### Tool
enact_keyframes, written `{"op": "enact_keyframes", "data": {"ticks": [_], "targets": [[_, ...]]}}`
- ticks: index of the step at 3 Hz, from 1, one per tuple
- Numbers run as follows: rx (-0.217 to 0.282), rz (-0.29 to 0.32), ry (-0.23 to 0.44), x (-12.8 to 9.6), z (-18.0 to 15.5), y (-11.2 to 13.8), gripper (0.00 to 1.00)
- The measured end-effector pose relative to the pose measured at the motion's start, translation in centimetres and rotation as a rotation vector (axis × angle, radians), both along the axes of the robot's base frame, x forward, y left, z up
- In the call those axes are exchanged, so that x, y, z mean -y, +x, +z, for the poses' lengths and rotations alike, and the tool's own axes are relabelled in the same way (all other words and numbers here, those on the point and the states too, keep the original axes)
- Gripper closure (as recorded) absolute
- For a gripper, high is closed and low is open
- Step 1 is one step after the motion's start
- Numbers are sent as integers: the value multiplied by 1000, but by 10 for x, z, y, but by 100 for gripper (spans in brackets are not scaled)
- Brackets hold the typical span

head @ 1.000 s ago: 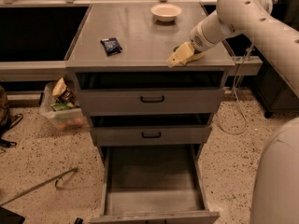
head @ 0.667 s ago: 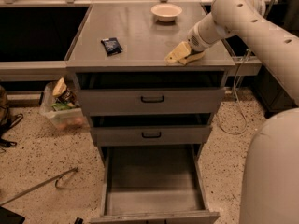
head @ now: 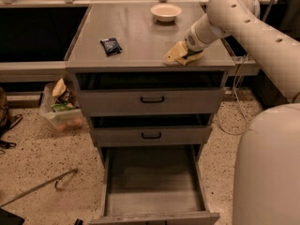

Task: Place sponge into bottom drawer

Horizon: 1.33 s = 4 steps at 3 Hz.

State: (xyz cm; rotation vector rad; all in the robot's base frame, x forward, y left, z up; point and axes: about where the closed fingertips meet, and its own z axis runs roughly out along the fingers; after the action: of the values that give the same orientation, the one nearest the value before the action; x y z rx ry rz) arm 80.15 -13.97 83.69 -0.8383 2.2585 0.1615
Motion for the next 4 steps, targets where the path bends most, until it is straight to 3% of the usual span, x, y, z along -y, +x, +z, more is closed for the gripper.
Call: {"op": "enact_keyframes", "data": {"ticks": [3,4], "targets": [[0,0,0,0,0,0,89],[-25,54,63,-1,11,-29,100]]}}
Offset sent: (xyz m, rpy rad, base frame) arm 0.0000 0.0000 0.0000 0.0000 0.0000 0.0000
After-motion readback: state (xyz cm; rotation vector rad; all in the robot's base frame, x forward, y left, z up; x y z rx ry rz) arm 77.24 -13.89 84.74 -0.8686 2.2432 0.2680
